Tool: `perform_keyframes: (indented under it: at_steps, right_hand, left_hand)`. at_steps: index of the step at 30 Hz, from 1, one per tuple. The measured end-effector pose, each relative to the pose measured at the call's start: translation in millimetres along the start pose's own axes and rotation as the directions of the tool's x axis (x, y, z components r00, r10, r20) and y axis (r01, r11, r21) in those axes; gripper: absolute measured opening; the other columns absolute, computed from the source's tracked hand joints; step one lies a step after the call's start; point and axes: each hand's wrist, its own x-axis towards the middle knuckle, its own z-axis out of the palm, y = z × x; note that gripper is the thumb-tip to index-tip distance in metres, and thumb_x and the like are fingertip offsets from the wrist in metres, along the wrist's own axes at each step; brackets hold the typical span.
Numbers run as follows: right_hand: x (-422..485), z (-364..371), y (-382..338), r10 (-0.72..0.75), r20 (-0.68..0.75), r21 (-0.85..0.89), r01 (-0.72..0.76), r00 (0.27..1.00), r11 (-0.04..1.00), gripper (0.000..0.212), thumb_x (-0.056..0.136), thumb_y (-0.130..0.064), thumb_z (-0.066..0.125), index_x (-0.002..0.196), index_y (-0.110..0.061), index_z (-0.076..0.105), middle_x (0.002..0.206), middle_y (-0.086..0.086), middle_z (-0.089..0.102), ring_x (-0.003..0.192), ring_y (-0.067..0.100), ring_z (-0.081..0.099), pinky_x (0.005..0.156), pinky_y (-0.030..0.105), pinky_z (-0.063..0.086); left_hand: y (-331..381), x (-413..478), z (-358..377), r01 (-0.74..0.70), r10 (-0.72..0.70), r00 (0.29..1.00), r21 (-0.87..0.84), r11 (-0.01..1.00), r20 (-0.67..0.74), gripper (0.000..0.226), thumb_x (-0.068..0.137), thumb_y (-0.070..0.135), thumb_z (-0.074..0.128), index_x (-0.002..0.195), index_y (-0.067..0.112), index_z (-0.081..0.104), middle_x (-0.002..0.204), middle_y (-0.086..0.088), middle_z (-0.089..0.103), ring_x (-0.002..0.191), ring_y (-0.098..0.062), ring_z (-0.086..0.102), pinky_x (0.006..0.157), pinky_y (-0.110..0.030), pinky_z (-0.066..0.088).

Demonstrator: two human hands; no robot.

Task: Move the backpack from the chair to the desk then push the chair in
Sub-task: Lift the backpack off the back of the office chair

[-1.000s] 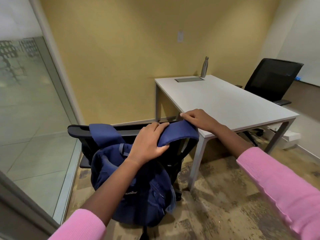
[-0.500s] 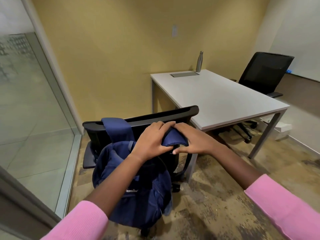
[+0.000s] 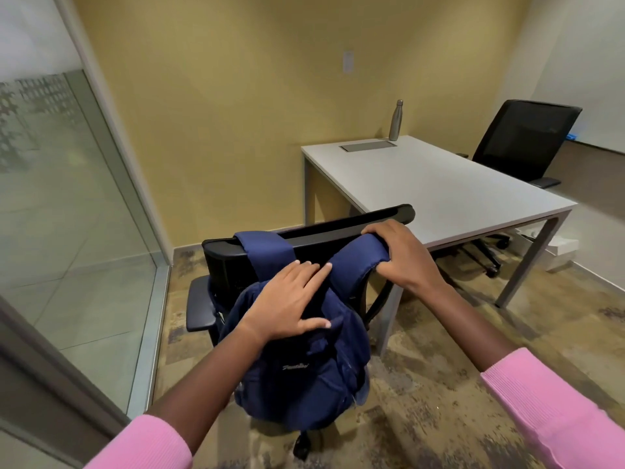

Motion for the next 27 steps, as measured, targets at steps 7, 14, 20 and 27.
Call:
perform_keyframes:
  at_steps: [7, 14, 20, 27]
  right_hand:
    - [-2, 4, 1, 0.123, -0.023, 0.024, -0.123, 0.992, 0.992, 0.051, 0.065, 0.002, 0.055, 0.114, -0.012, 0.055, 0.119, 0.012, 0.058, 0.112, 0.028, 0.051, 0.092, 0.040, 0.044]
    - [-21, 15, 15, 0.255, 0.038, 0.003, -0.255, 0.966, 0.967, 0.059, 0.074, 0.006, 0.052, 0.130, -0.011, 0.046, 0.132, 0.015, 0.050, 0.122, 0.030, 0.047, 0.099, 0.034, 0.038]
    - [-52, 48, 9, 0.344, 0.286, -0.032, -0.350, 0.894, 0.936, 0.091, 0.078, -0.014, 0.067, 0.147, -0.015, 0.008, 0.159, 0.008, 0.006, 0.145, 0.023, 0.011, 0.116, 0.038, 0.019]
    - [-76, 121, -15, 0.392, 0.352, 0.186, -0.474, 0.850, 0.861, 0.113, 0.070, -0.033, 0.077, 0.147, -0.014, -0.003, 0.159, 0.006, 0.000, 0.146, 0.020, 0.003, 0.117, 0.037, 0.013]
  left_hand:
    - [-17, -16, 8, -0.177, 0.168, 0.974, 0.049, 0.983, 0.149, 0.072, 0.081, 0.063, 0.046, 0.127, 0.008, 0.049, 0.156, -0.018, 0.010, 0.145, -0.030, 0.002, 0.117, -0.044, -0.008]
    - [-15, -9, 10, -0.117, 0.124, 0.988, -0.083, 0.990, 0.088, 0.052, 0.088, 0.042, 0.048, 0.118, 0.001, 0.056, 0.153, -0.015, 0.026, 0.143, -0.025, 0.018, 0.118, -0.034, 0.001]
    - [-11, -9, 9, -0.098, 0.110, 0.992, -0.158, 0.982, 0.064, 0.050, 0.087, 0.040, 0.050, 0.119, 0.002, 0.056, 0.151, -0.006, 0.031, 0.134, -0.022, 0.032, 0.114, -0.029, 0.005]
    - [-6, -13, 7, -0.039, 0.067, 0.994, -0.282, 0.959, 0.088, 0.045, 0.086, 0.036, 0.054, 0.113, 0.000, 0.058, 0.152, -0.009, 0.031, 0.134, -0.026, 0.035, 0.114, -0.031, 0.012]
